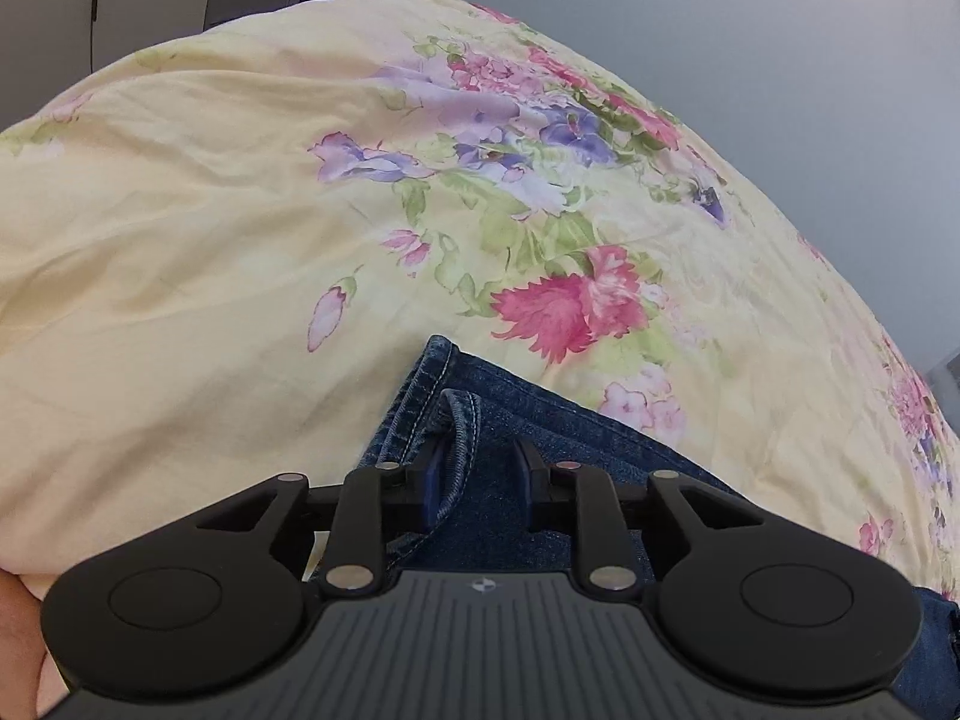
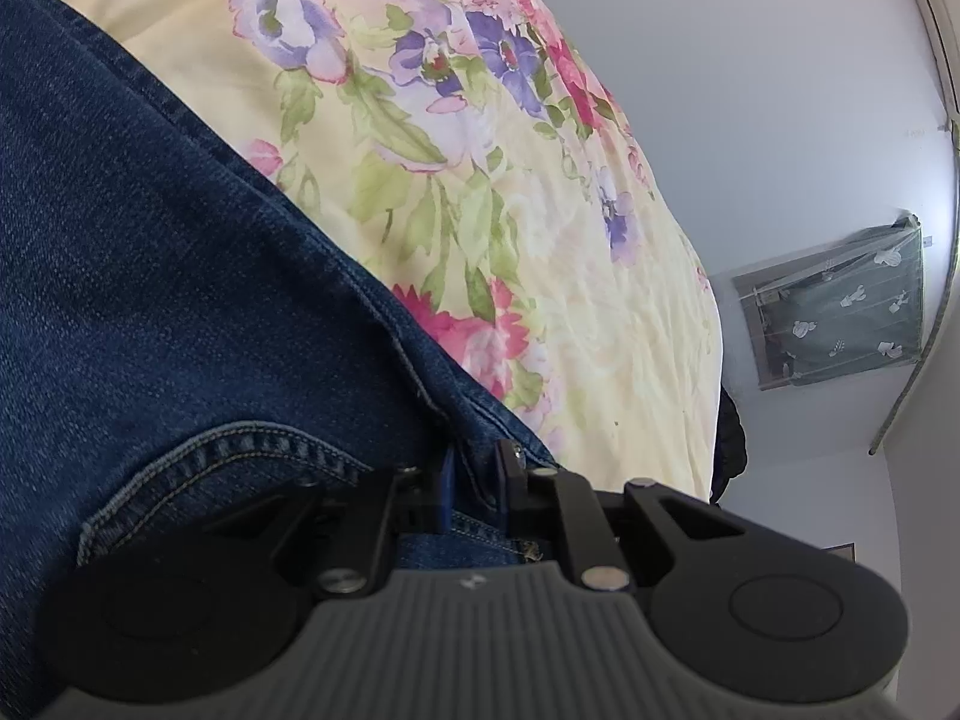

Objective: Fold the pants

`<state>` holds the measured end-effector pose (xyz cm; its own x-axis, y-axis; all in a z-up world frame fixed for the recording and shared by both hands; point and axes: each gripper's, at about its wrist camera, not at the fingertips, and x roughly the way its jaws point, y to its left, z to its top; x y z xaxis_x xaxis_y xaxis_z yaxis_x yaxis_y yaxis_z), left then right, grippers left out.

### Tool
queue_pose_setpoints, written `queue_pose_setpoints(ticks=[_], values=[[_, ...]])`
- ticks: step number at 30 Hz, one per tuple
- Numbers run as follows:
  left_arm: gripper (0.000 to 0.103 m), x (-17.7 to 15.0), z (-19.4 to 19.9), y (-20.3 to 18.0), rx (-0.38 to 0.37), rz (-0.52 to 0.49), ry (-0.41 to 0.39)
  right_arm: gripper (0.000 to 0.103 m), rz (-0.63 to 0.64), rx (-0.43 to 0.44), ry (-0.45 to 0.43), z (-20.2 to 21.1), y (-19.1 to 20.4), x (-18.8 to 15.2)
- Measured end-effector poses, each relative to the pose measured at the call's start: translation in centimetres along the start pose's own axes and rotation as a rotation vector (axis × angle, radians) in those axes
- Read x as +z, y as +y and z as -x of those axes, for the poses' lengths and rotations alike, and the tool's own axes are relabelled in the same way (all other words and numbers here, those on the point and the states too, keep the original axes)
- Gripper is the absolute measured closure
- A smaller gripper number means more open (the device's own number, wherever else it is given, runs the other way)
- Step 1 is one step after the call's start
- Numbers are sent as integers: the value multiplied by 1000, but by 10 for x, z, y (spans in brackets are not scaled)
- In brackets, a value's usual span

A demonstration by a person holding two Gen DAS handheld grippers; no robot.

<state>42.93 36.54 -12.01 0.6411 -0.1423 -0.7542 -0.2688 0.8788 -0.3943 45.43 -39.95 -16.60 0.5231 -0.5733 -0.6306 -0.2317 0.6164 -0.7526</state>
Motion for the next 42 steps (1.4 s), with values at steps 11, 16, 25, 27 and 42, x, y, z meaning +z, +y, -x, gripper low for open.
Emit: queue_pose_setpoints(ticks=[11,16,25,27,42], values=[[101,2,51,-44,94,-169,-235,97,-16,-54,-40,18,-8,-9],[101,14,39,-48,141,-185,-241,98,-95,-51,-77,29,-28,-10],[89,1,-4,-46,256,-204,-183,96,-120,-50,-53,3,-5,5],[70,-1,0,-48,301,-210,-193,94,-128,-47,-55,2,-5,5],[48,-69,57,-104,170,-290,-125,39,-810,230,-112,67,-172,-118]])
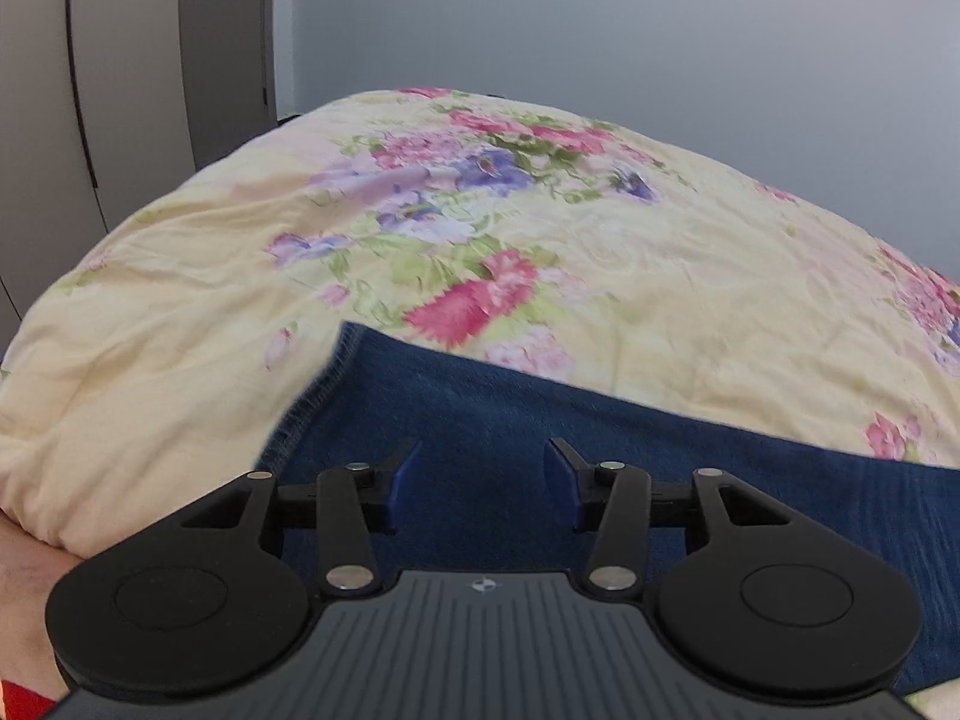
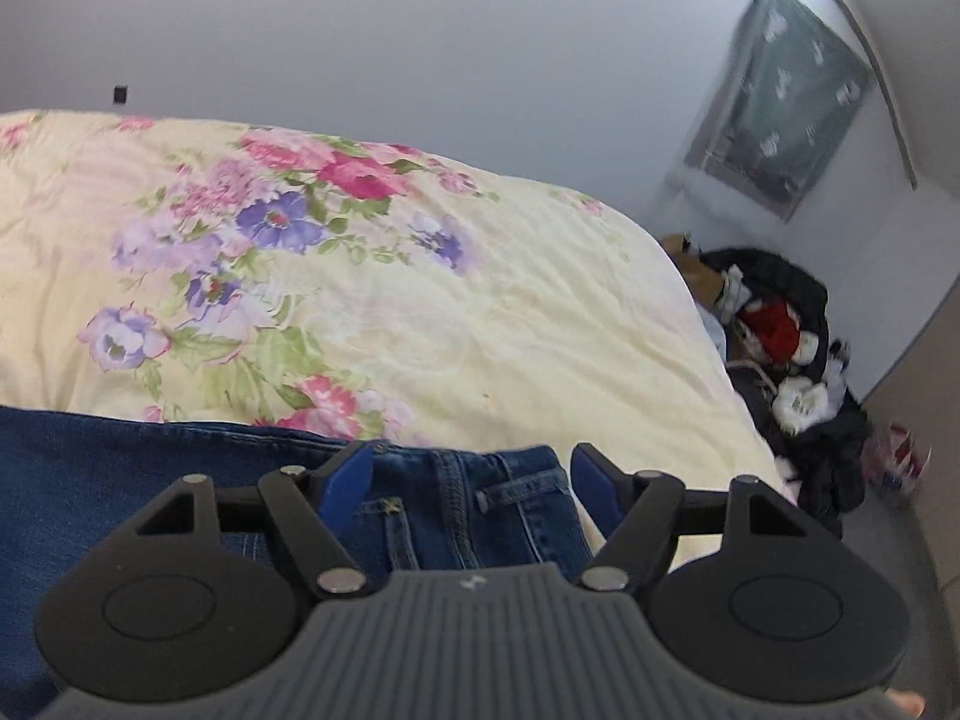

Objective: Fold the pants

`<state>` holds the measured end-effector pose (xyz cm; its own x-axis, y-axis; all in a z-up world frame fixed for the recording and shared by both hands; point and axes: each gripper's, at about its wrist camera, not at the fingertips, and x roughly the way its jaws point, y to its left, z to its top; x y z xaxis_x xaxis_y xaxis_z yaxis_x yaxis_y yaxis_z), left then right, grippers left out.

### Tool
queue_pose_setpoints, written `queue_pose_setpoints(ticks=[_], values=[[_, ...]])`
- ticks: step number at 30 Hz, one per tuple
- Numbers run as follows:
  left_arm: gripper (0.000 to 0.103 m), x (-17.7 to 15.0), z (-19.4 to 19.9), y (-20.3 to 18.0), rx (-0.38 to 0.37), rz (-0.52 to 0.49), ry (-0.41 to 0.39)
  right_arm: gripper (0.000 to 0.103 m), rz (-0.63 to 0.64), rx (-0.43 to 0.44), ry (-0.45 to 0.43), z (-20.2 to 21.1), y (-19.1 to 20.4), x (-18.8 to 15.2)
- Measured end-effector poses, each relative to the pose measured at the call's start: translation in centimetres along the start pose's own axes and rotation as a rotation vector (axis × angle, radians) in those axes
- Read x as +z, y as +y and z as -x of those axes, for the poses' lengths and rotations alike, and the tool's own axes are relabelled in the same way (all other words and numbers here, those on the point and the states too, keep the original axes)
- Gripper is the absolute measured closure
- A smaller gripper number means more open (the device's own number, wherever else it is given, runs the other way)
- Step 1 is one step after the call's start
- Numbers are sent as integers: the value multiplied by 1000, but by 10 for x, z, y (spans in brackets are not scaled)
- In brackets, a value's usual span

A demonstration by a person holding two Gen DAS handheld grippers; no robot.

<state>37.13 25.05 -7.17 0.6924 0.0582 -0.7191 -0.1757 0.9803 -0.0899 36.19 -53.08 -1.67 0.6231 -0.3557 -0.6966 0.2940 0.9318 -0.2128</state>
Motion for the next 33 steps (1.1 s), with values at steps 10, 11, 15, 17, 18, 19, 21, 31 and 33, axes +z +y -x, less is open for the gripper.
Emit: queue_pose_setpoints(ticks=[10,11,15,17,18,19,21,31,33], values=[[53,-47,-8,-25,17,-16,94,23,-693,195,67,3,-130,-137],[54,-51,-14,-26,26,-4,116,23,-785,217,82,-6,-138,-151],[54,-59,-24,-34,74,-37,128,29,-981,298,63,-37,-148,-181],[54,-59,-27,-38,96,-46,137,29,-1033,337,50,-51,-148,-187],[54,-59,-28,-40,104,-48,142,30,-1060,351,43,-59,-149,-189],[54,-59,-29,-41,110,-49,146,33,-1082,366,38,-64,-149,-191],[54,-58,-31,-42,119,-54,154,53,-1105,388,24,-72,-150,-194],[54,-60,-39,-43,113,-72,158,99,-647,180,31,-68,-159,-101],[54,-59,-39,-43,112,-78,162,99,-610,139,70,-82,-151,-106]])
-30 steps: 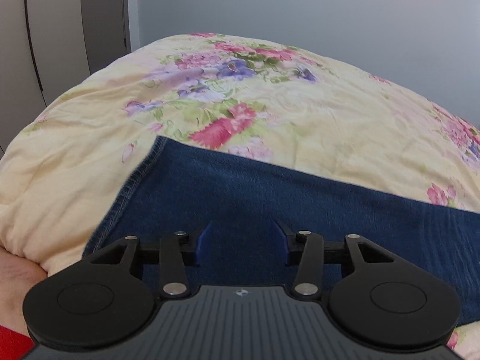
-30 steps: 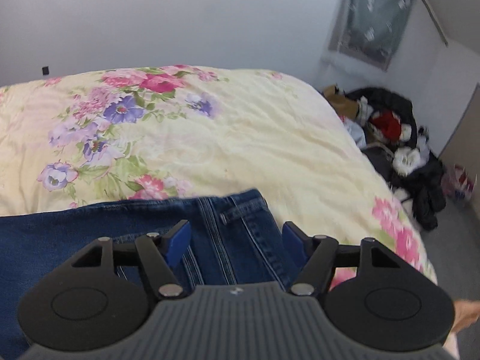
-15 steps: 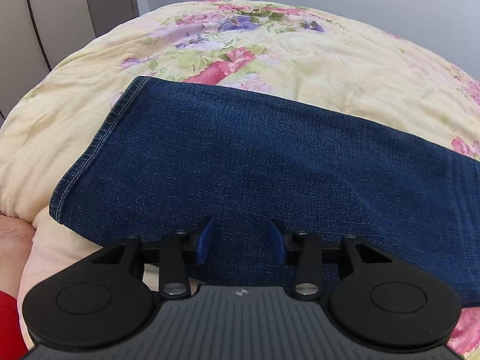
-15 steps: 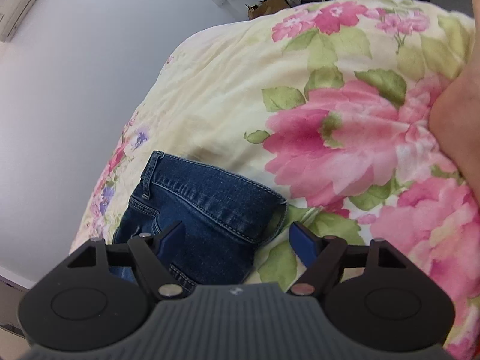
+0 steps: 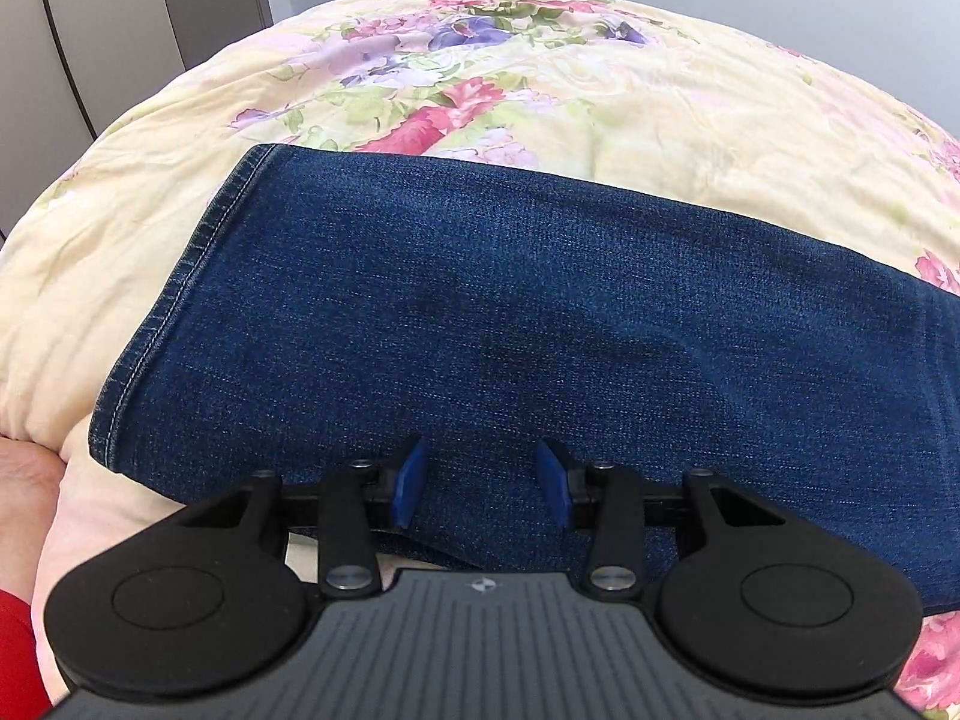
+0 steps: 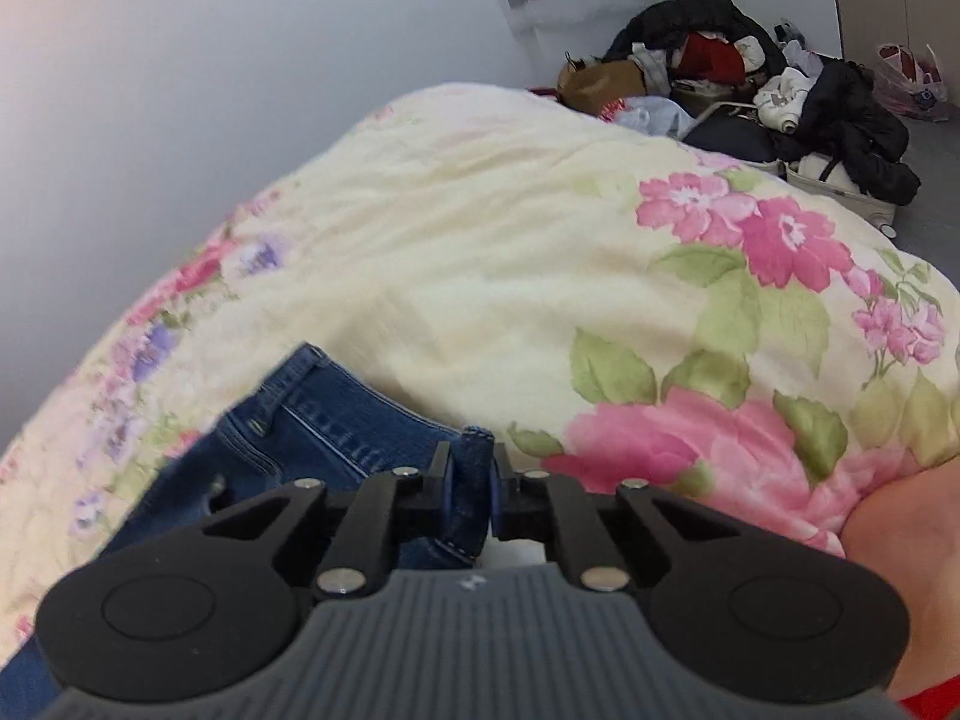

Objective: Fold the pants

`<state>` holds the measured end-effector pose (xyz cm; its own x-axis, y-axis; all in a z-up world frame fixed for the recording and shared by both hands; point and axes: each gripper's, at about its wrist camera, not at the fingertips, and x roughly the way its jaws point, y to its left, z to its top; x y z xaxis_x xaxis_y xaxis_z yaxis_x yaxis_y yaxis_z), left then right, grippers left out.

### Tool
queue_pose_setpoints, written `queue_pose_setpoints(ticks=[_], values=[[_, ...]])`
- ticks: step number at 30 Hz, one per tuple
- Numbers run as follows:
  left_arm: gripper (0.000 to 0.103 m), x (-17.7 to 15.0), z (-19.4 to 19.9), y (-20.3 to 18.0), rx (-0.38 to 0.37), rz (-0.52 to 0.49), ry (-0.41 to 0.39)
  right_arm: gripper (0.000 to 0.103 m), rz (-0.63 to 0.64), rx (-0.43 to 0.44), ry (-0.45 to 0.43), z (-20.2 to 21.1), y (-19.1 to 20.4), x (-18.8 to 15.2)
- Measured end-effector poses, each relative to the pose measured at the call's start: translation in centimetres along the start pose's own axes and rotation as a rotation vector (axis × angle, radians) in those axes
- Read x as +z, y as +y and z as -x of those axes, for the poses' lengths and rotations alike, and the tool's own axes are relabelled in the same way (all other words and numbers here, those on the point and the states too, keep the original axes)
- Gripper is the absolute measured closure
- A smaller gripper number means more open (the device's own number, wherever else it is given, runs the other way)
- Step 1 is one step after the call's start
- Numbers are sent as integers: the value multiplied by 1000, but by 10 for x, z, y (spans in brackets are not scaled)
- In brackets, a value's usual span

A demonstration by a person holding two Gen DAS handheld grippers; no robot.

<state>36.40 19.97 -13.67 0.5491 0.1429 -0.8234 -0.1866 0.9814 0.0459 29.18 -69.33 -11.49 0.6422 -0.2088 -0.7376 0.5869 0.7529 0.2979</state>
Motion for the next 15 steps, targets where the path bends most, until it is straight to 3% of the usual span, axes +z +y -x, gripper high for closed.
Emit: queue_pose_setpoints(ticks=[2,3,4,6,10,15], values=[[53,2,0,1,-2,-6,10,97,-10,-20,17,-8,-3,-7],[53,3,0,1,-3,-7,13,88,-22,-42,19,-9,-6,-9],[53,4,1,0,-1,-13,13,73,-29,-66,9,-6,-6,-9],[53,5,4,-1,2,-33,6,61,-12,-115,-14,6,-3,-11],[53,4,21,0,-11,-36,-31,60,145,-123,-33,48,21,-25],[50,-2,53,8,-48,-52,-63,60,309,16,-24,104,70,-89]])
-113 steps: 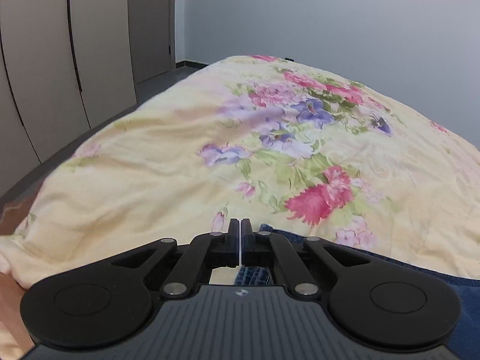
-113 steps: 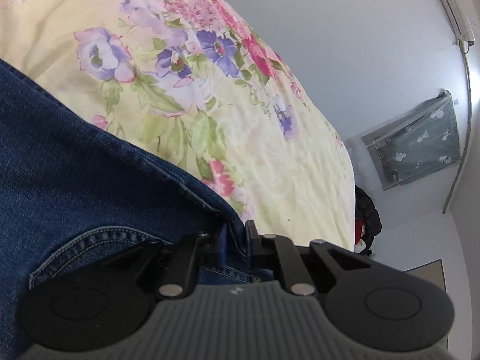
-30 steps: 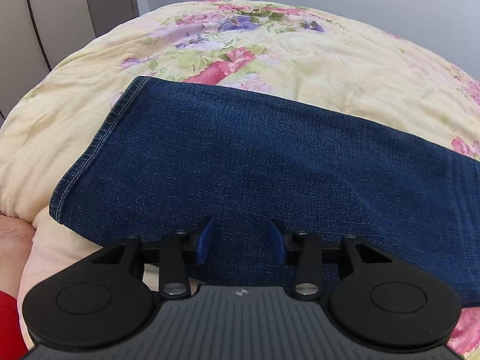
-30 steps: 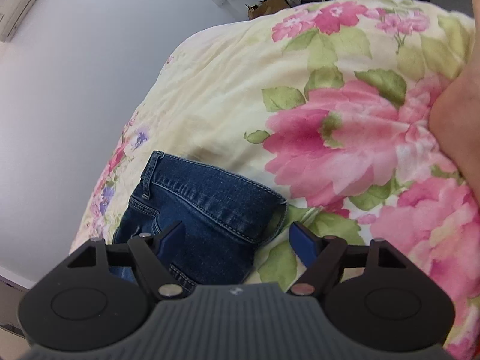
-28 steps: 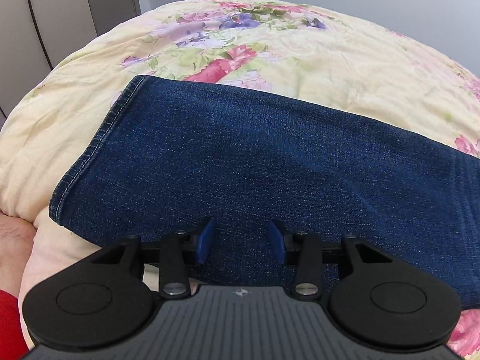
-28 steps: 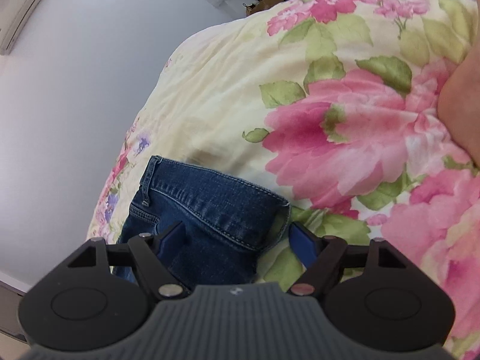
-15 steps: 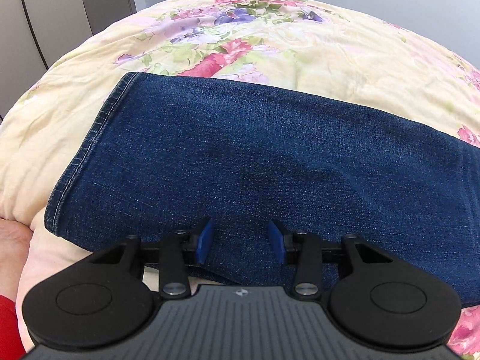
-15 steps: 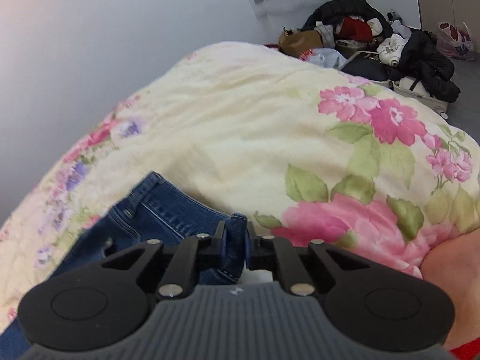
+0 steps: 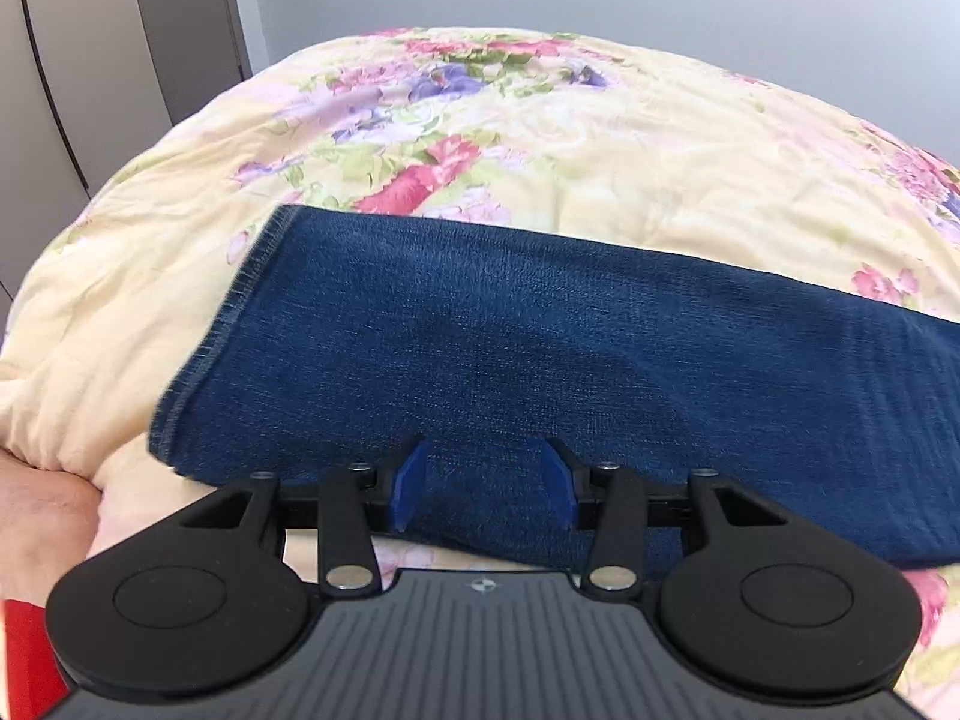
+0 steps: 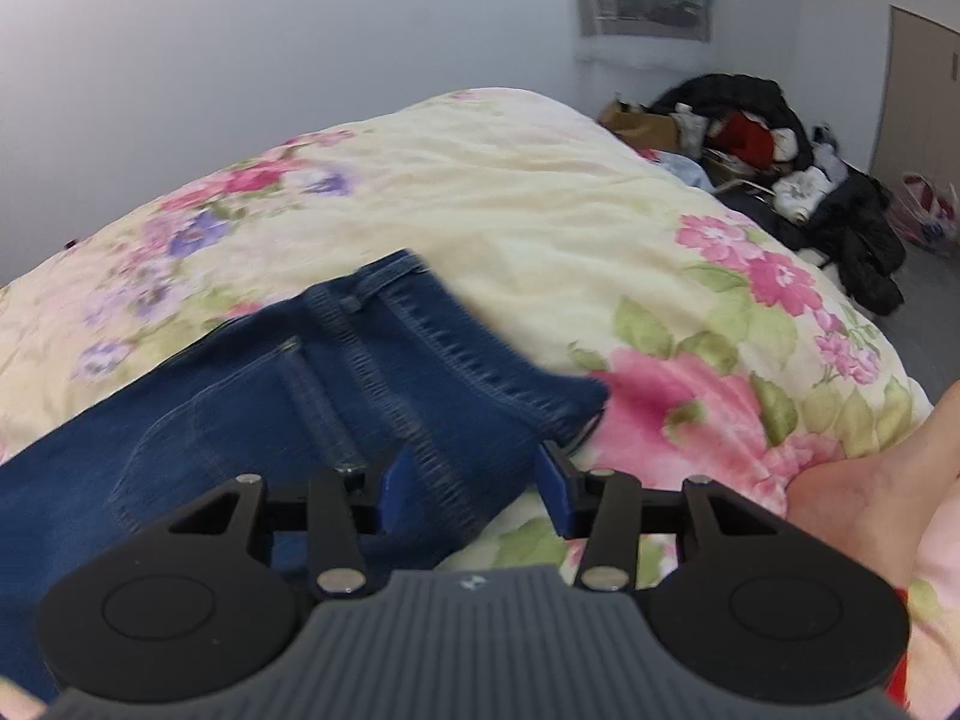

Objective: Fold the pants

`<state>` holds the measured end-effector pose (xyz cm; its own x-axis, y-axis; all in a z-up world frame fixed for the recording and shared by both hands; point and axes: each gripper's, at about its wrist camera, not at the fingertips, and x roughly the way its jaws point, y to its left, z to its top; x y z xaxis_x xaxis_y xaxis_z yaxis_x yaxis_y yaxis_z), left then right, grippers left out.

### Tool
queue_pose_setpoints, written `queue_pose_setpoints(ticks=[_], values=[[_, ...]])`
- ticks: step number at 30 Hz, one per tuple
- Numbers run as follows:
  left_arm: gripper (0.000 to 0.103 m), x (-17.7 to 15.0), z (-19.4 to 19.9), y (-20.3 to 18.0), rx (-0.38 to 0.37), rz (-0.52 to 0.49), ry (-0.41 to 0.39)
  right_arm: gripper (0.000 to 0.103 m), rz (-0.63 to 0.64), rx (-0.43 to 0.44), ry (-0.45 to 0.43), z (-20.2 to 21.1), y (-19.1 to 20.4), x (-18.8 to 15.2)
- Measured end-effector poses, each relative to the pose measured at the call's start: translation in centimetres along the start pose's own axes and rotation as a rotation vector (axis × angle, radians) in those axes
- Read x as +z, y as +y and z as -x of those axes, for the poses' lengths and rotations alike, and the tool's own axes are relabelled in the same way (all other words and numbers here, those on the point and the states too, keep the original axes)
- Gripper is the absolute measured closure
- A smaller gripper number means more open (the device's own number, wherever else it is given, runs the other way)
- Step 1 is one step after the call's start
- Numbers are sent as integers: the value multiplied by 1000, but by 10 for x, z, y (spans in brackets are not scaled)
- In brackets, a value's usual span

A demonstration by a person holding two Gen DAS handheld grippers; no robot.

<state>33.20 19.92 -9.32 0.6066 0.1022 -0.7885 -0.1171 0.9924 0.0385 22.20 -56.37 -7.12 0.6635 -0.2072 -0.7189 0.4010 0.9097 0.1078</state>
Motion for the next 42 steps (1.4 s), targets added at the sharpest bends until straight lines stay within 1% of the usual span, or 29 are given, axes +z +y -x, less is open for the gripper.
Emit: queue_pose_setpoints(ticks=[4,7,9,11,13,14,15,16,18,20,22,25,28,30,33,35,36,38,42], values=[[49,-2,21,7,10,-36,-11,60,100,108,46,33,61,-60],[49,-4,31,15,26,-41,-13,60,188,155,35,51,104,-101],[49,-8,37,20,30,-27,-15,61,244,147,11,53,132,-121],[49,-10,41,23,24,-11,-18,63,252,126,11,45,150,-129],[49,-13,46,25,13,-3,-22,73,282,55,-14,37,164,-135],[49,-15,48,25,8,-3,-24,77,292,30,-21,34,169,-137],[49,-16,50,25,4,-8,-25,89,290,17,-33,34,171,-136],[49,-17,52,25,4,-16,-25,93,285,10,-47,37,171,-136],[49,-19,53,25,8,-26,-22,98,263,11,-63,46,166,-133],[49,-20,50,26,14,-28,-10,100,253,19,-34,46,160,-137],[49,-21,46,29,25,-15,2,101,255,20,12,35,155,-149],[49,-24,46,35,27,31,11,103,258,22,56,22,150,-162],[49,-27,48,45,-16,87,13,103,226,41,79,27,143,-161],[49,-28,49,51,-26,121,13,103,203,69,79,37,138,-157],[49,-27,50,63,-34,186,4,103,217,107,8,59,135,-144],[49,-25,49,68,-34,221,-6,103,254,134,-34,64,140,-127],[49,-24,48,70,-34,236,-11,103,271,135,-44,62,144,-116],[49,-24,45,73,-36,264,-18,103,263,158,-46,47,146,-93],[49,-24,34,77,-46,298,-28,102,201,196,5,-2,146,-45]])
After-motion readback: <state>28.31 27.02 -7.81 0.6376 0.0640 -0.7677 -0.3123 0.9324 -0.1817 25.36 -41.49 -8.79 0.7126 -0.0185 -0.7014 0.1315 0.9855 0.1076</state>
